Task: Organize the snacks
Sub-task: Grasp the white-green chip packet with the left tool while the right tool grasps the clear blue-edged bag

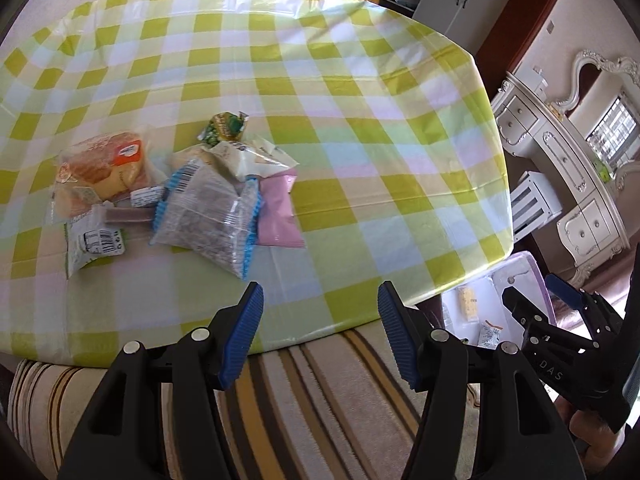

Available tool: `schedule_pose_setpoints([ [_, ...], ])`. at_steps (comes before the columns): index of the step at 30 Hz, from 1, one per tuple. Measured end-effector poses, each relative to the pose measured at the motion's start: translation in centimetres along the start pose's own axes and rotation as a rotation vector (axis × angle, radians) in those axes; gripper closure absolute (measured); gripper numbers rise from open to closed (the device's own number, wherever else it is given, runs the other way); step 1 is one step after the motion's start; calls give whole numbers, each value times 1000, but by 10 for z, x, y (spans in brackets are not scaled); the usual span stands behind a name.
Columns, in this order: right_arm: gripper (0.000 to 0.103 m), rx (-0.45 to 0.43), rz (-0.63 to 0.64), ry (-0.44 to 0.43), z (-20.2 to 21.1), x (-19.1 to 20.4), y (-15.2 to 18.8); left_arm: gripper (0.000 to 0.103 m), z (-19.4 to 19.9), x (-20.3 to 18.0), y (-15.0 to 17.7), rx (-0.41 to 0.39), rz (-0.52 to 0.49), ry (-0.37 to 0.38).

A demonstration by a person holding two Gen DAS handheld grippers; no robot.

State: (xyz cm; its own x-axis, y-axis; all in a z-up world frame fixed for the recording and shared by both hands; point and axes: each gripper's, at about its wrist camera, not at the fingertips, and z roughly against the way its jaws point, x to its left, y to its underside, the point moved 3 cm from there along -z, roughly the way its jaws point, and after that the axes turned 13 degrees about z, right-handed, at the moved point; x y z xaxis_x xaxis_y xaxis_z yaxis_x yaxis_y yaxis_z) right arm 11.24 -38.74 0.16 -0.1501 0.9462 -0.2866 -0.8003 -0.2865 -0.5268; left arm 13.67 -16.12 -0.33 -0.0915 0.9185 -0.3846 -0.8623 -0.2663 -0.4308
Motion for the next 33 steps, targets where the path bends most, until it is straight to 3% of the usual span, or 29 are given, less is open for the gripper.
schedule_pose_setpoints([
  [9,25,-17,-43,-240,2,39,-31,45,19,66,-14,-45,155,-34],
  [15,25,7,-76,-339,-3,68,-48,45,28,112,-23,-67,243,-63],
  [27,25,6,56,-451,-17,148,-78,45,19,173,-45,-56,367,-120],
  [30,25,4,93,-455,-20,162,-85,33,10,176,-50,-38,354,-134],
  [33,25,-6,142,-438,-23,175,-94,30,6,176,-55,-36,338,-145],
])
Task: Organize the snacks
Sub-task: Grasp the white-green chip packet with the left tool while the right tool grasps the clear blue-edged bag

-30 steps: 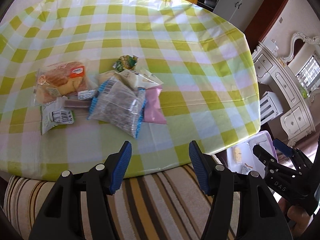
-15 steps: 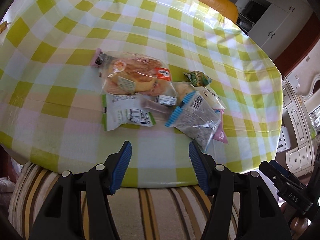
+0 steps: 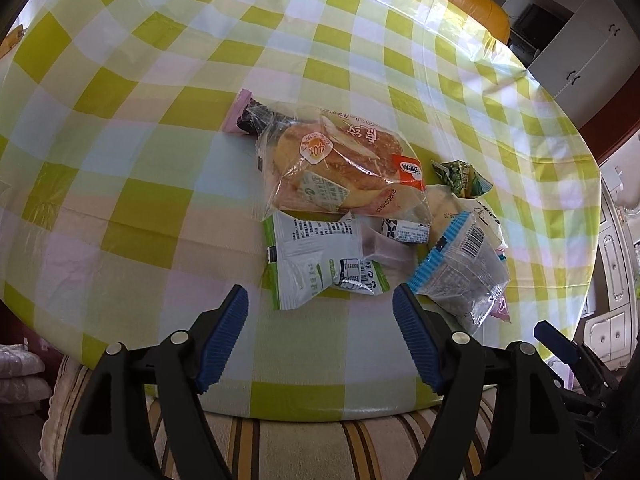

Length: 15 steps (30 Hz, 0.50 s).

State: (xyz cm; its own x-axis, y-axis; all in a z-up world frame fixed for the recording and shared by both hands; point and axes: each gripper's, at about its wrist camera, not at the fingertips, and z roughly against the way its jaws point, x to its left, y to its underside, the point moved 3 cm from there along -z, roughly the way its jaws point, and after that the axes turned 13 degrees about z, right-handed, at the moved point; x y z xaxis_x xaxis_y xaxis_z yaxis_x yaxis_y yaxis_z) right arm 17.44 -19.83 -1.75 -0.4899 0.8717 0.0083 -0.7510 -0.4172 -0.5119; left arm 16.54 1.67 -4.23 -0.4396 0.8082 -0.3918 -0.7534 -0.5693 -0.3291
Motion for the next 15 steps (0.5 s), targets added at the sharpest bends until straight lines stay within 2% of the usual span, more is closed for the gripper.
schedule_pose_setpoints([
  [6,25,10,131,39,-18,17,-21,28,-14,-1,-4,31,-40,-53],
  [15,21,17,319,132,-43,39,-43,25,-26,-11,-11,21,-119,-80],
])
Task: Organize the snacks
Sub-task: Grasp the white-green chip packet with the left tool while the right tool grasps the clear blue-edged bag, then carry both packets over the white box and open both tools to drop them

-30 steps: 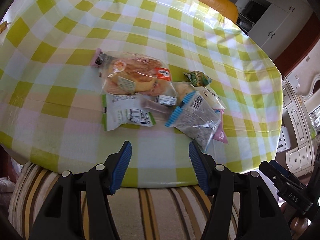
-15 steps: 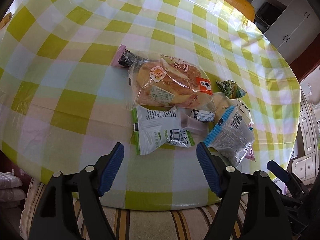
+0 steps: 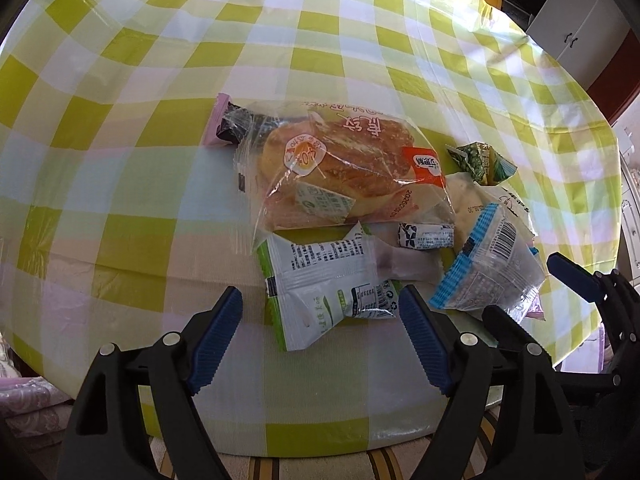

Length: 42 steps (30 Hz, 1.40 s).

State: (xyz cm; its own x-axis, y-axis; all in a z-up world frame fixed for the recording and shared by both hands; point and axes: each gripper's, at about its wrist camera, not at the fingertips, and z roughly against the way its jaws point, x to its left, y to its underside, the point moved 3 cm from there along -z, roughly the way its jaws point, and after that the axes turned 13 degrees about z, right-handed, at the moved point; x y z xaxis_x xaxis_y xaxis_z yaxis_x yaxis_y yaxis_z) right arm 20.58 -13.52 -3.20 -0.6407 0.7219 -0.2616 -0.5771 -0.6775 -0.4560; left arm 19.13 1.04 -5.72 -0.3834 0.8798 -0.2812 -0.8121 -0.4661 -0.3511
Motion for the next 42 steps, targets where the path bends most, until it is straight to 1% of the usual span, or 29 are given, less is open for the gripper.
schedule_pose_setpoints([
  [3,21,7,35,-2,-8,5,-4,30,-3,-4,-1,-11,-40,-27],
  [5,20,14,43,2,-13,5,-5,42,-2,-6,-1,-25,-68,-54],
  [6,20,16,43,3,-15,5,-5,43,-2,-6,0,-26,-71,-52],
  [7,20,19,42,3,-16,6,-5,46,-2,-5,0,-28,-71,-53],
  [8,20,19,41,-1,-17,5,-6,51,-1,-5,0,-32,-71,-54],
  [11,20,19,30,-20,-21,4,-6,60,1,-3,1,-38,-66,-46],
  [14,21,10,13,-54,-24,2,-6,64,4,1,3,-46,-47,-39],
  [17,37,-3,-13,-87,-24,0,-5,65,8,6,4,-54,-19,-35],
  [21,46,-16,-39,-115,-20,-2,-2,65,15,11,6,-63,10,-28],
  [24,47,-34,-57,-117,-14,-4,-1,65,20,15,8,-71,26,-25],
  [30,48,-86,-106,-151,3,-12,5,65,32,20,13,-94,48,-16],
  [35,48,-138,-131,-167,23,-15,11,65,44,18,18,-114,48,-5],
  [39,48,-148,-163,-164,34,-21,21,65,52,9,25,-119,31,9],
  [42,48,-135,-192,-156,39,-26,32,65,56,-2,31,-118,7,25],
])
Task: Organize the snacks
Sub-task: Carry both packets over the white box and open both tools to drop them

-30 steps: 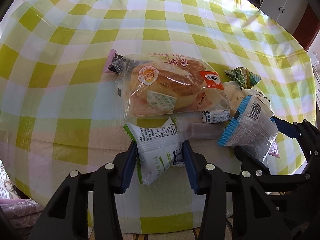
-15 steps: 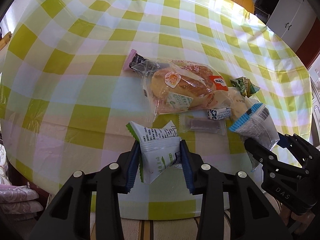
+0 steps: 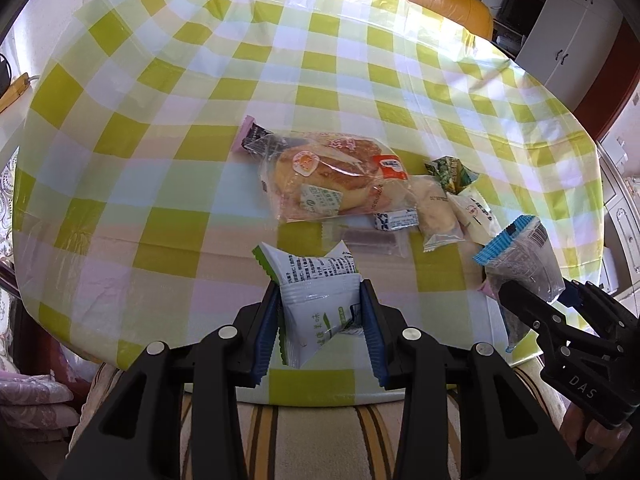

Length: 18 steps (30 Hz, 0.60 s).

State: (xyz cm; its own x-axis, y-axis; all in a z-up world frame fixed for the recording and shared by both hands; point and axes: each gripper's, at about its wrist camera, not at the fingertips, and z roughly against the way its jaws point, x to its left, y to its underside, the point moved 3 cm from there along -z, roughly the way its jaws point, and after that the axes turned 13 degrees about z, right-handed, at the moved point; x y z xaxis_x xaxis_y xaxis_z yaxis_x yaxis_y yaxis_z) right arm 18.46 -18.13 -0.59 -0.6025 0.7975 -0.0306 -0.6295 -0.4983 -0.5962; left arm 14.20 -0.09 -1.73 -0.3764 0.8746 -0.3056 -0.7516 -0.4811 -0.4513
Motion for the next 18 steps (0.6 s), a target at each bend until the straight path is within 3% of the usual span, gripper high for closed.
schedule_pose_setpoints([
  [18,48,18,-156,95,50,-59,65,65,7,-108,54,47,-233,97],
])
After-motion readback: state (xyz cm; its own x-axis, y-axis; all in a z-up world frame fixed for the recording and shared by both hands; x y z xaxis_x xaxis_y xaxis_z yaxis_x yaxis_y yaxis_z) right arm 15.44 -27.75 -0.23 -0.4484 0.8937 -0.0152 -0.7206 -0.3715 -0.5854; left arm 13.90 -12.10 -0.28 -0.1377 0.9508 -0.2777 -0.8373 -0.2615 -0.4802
